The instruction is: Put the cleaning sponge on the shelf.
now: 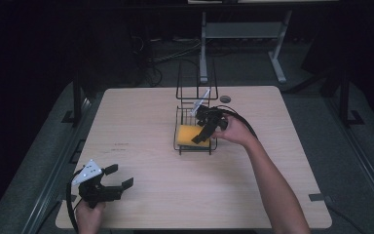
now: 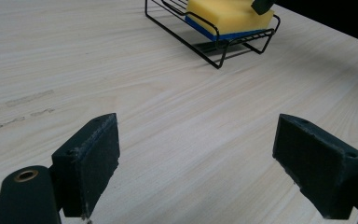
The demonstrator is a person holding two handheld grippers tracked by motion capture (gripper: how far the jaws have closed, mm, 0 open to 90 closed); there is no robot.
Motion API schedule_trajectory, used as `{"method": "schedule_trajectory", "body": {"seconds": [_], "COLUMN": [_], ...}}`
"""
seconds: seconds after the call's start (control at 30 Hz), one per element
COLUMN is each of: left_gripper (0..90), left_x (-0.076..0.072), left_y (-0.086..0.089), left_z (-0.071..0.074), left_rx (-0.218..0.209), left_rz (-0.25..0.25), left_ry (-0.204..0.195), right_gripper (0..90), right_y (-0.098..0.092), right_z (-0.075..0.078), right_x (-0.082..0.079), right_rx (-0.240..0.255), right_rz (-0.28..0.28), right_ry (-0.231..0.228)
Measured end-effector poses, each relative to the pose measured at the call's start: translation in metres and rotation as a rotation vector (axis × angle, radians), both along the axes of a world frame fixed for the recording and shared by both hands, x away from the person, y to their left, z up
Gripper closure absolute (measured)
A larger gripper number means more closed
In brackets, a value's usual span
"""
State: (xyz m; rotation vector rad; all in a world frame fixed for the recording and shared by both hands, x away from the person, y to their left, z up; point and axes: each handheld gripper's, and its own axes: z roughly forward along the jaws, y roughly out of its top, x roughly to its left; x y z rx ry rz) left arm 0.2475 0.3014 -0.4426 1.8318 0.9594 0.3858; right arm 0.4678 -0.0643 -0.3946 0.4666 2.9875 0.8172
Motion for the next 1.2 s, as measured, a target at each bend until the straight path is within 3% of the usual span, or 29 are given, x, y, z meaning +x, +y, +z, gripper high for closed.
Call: {"method": "schedule_trajectory", "body": {"seconds": [1.2], "left_gripper": [14.1], "left_x": [0.0], "left_y": [-0.001], "left_z": [0.0], "left_rx": [0.012], "left_rz": [0.012], "left_ry": [-0.003], "right_gripper": [15.8], "right_y": [-0.021], "right_z": [0.003], "right_x": [-0.01], "right_rx": [0.036], "right_rz": [-0.04], "right_ry": [-0.024]}}
